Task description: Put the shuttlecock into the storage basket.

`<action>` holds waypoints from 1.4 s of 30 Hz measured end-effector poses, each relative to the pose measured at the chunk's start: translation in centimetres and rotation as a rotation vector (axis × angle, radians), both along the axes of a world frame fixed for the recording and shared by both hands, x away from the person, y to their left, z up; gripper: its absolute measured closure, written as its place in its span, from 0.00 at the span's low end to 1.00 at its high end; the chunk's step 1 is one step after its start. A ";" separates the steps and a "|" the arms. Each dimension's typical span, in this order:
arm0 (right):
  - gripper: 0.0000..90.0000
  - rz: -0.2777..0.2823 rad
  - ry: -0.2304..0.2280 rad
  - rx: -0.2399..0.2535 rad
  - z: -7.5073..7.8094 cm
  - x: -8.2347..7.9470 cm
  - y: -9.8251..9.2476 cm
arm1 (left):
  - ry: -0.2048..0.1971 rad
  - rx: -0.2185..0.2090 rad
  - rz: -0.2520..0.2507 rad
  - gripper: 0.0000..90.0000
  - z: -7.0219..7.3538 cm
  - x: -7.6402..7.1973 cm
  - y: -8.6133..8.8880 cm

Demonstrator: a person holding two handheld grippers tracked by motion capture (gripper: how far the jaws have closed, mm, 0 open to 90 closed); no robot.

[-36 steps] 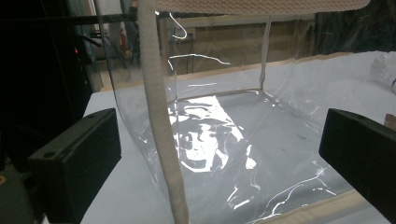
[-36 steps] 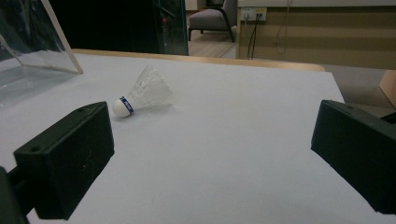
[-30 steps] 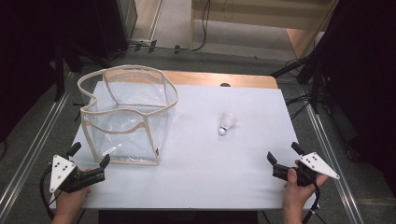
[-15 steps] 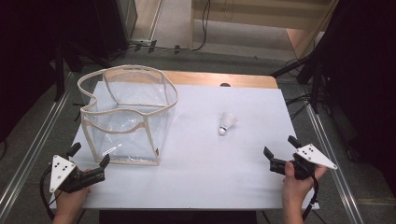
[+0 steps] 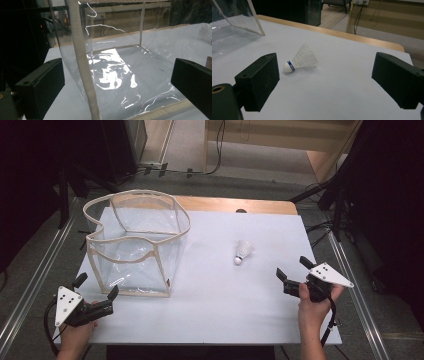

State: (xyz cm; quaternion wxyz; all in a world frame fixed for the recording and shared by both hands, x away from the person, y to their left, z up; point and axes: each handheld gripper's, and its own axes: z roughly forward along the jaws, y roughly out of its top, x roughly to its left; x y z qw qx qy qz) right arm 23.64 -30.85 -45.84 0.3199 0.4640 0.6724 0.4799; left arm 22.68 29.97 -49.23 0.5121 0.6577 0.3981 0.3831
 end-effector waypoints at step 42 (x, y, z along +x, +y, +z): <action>0.97 0.051 0.308 -0.152 -1.1 10.8 5.1 | -0.001 0.002 -0.001 0.00 0.0 0.0 0.0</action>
